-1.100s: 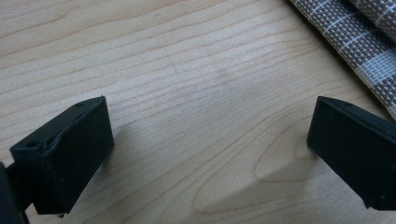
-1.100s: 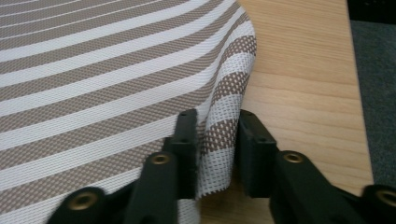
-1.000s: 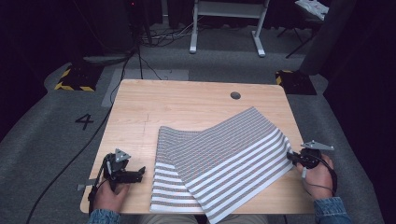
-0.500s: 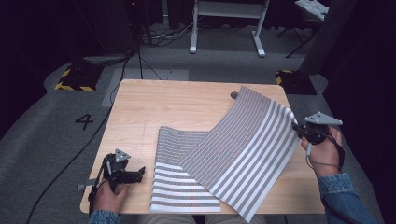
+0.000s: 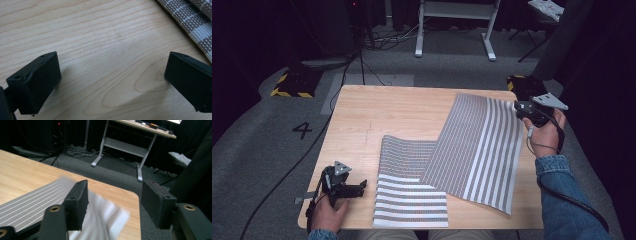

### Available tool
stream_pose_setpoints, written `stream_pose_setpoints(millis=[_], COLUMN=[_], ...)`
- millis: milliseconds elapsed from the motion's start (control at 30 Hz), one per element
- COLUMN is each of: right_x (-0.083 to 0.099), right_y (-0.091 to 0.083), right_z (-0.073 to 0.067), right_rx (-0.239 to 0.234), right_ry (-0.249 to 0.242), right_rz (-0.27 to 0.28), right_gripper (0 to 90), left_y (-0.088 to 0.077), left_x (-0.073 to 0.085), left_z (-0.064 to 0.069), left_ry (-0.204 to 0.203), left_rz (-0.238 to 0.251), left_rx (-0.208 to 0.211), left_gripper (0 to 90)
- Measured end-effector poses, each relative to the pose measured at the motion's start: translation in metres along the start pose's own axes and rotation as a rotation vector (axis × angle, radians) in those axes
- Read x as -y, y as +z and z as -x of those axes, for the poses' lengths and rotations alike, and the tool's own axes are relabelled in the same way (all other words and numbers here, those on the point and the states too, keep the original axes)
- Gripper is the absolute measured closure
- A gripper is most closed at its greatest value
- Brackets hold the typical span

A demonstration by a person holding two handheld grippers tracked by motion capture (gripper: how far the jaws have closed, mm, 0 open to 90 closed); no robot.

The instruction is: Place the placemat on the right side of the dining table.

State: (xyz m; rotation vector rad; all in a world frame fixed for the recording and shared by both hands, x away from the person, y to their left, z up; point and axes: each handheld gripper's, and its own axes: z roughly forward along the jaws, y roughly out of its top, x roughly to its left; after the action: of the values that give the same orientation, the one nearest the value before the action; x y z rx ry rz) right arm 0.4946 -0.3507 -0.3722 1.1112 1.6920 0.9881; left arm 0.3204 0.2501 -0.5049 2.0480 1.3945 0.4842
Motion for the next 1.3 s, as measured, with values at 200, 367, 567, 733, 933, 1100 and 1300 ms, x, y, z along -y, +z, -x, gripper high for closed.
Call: stream_pose_setpoints(millis=[200,367,567,733,933,1100,1300], right_x=[0.009,0.016,0.023,0.021,0.015,0.015,0.018], right_y=[-0.016,-0.029,-0.042,-0.056,-0.069,-0.077,-0.081], right_z=[-0.020,-0.036,-0.057,-0.083,-0.118,-0.151,-0.189], right_rx=[-0.091,-0.159,-0.247,-0.335,-0.453,-0.565,-0.657], right_ry=[0.030,0.049,0.066,0.076,0.070,0.073,0.045], right_rz=[-0.024,-0.058,-0.105,-0.121,-0.130,-0.151,-0.180], right_gripper=[38.2,37.1,36.4,36.3,36.3,37.0,36.8], left_y=[0.001,0.001,0.003,0.003,0.002,0.002,0.002], left_x=[-0.001,-0.002,-0.003,-0.003,-0.003,-0.003,-0.003], left_z=[-0.001,-0.001,-0.001,-0.001,-0.001,-0.001,-0.001], left_ry=[0.004,0.003,0.005,0.005,0.003,0.002,0.002], left_rz=[-0.004,-0.002,0.000,0.000,0.000,0.001,0.000], left_rx=[-0.001,-0.001,0.005,0.005,0.003,0.003,0.003], left_gripper=[0.2,0.2,0.2,0.2,0.2,0.2,0.2])
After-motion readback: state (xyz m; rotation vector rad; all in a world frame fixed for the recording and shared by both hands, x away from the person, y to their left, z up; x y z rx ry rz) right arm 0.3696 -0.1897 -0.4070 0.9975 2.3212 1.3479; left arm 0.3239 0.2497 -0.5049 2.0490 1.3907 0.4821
